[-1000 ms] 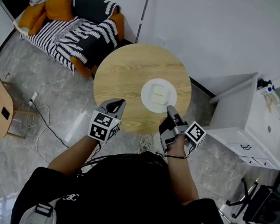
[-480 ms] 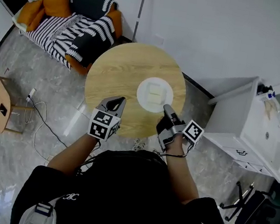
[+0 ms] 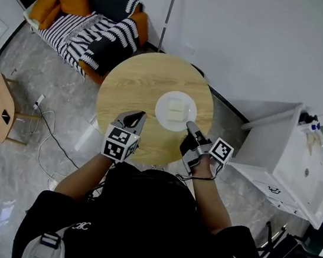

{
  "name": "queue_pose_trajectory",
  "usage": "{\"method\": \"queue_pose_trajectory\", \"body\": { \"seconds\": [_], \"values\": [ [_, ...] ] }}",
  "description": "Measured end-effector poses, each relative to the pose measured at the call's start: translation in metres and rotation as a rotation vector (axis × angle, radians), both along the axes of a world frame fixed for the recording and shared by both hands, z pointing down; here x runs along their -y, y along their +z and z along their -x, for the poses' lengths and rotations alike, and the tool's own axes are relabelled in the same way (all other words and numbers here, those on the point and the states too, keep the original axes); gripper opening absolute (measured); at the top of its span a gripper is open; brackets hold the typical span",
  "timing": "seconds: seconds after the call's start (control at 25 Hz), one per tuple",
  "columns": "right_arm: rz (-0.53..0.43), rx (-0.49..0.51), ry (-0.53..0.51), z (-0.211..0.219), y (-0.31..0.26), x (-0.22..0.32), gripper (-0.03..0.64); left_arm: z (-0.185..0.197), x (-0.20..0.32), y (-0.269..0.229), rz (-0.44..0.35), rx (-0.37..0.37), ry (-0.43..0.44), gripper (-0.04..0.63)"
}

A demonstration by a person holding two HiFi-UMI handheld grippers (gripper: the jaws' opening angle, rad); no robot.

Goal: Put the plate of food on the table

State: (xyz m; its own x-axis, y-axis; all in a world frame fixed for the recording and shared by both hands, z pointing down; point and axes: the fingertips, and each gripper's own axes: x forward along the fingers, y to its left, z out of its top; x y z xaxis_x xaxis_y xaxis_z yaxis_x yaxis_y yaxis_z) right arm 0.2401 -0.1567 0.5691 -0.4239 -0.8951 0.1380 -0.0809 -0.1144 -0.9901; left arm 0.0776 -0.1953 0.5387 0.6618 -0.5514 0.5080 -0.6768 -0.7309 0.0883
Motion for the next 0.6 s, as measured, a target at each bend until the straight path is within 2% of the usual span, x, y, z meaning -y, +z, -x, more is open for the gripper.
{"method": "queue_pose_trajectory", "body": {
  "seconds": [0.32, 0.6],
  "values": [
    [0.002, 0.016, -0.032, -0.002, 0.012, 0.016, 0.021, 0.011, 0.007, 0.001, 0.000, 0.039, -0.038, 0.008],
    [-0.017, 0.001, -0.070, 0.015, 0.019, 0.034, 0.021, 0.029, 0.018, -0.008, -0.022, 0.052, -0.031, 0.008]
  ]
}}
